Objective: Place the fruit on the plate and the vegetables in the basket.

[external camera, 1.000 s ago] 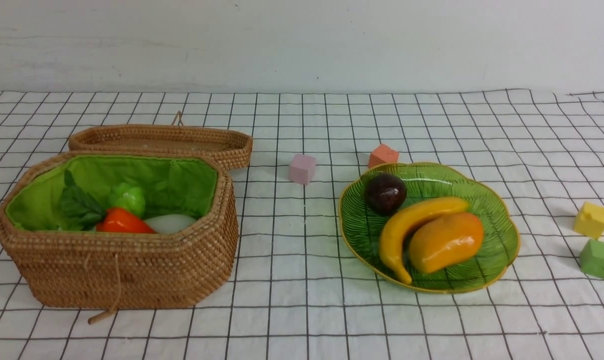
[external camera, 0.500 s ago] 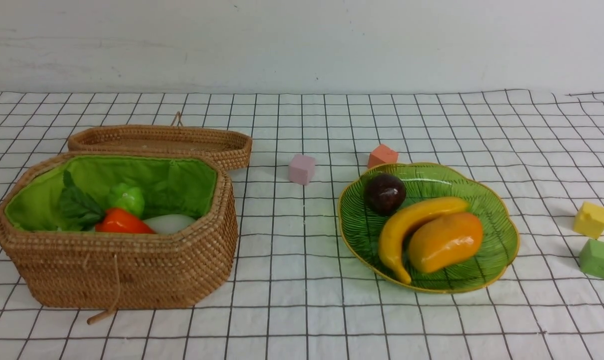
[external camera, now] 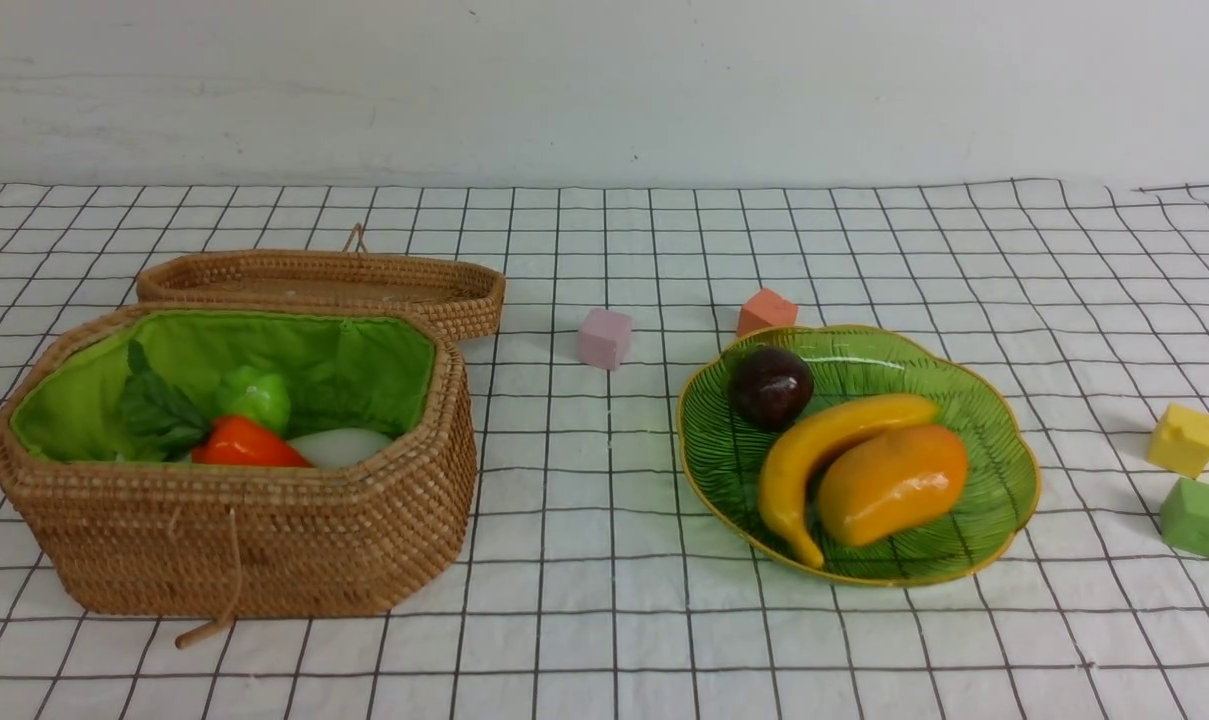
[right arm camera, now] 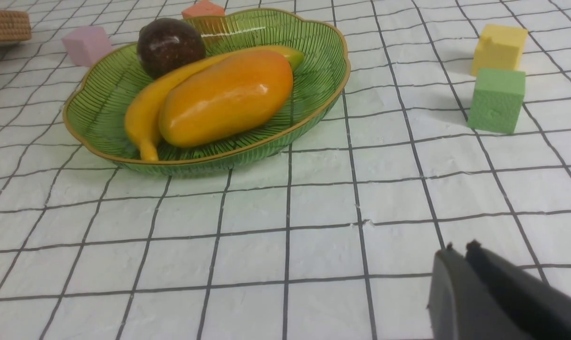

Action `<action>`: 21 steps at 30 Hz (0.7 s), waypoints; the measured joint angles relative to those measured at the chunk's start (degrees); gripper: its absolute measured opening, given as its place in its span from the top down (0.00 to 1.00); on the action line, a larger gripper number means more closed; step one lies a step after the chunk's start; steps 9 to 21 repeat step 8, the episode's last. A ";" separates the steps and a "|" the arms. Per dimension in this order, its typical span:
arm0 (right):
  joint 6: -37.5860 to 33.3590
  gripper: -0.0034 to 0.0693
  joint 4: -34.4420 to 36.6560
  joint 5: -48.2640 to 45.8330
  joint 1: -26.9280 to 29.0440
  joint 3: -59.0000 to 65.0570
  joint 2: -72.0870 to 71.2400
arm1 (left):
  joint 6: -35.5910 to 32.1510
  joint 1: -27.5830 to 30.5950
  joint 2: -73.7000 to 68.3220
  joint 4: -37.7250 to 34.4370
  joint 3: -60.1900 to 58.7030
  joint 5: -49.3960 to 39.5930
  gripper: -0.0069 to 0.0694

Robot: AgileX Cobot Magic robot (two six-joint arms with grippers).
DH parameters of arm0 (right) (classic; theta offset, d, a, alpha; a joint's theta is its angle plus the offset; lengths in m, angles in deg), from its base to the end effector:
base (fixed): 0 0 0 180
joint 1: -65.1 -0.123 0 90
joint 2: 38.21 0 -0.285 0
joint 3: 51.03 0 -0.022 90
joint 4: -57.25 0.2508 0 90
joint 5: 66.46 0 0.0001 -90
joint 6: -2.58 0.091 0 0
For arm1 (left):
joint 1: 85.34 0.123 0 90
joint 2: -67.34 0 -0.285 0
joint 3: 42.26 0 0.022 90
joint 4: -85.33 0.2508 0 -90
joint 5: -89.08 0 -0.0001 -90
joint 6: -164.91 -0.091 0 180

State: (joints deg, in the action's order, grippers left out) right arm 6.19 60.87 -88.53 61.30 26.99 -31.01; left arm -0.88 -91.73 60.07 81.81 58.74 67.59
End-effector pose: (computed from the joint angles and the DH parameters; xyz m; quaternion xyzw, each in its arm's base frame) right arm 0.0519 0.0056 0.1745 0.0152 0.8050 0.0651 0.5895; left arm 0.0522 -0.0079 0.1695 -0.0715 0.8044 -0.1309 0.5751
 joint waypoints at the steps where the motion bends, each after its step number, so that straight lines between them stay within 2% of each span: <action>1: 0.00 0.89 0.00 0.00 0.00 0.00 0.00 | 0.00 0.00 0.00 0.00 0.00 0.00 0.93; 21: 0.00 0.88 0.00 0.00 0.00 0.00 0.00 | 0.00 0.00 0.00 0.00 0.00 0.00 0.92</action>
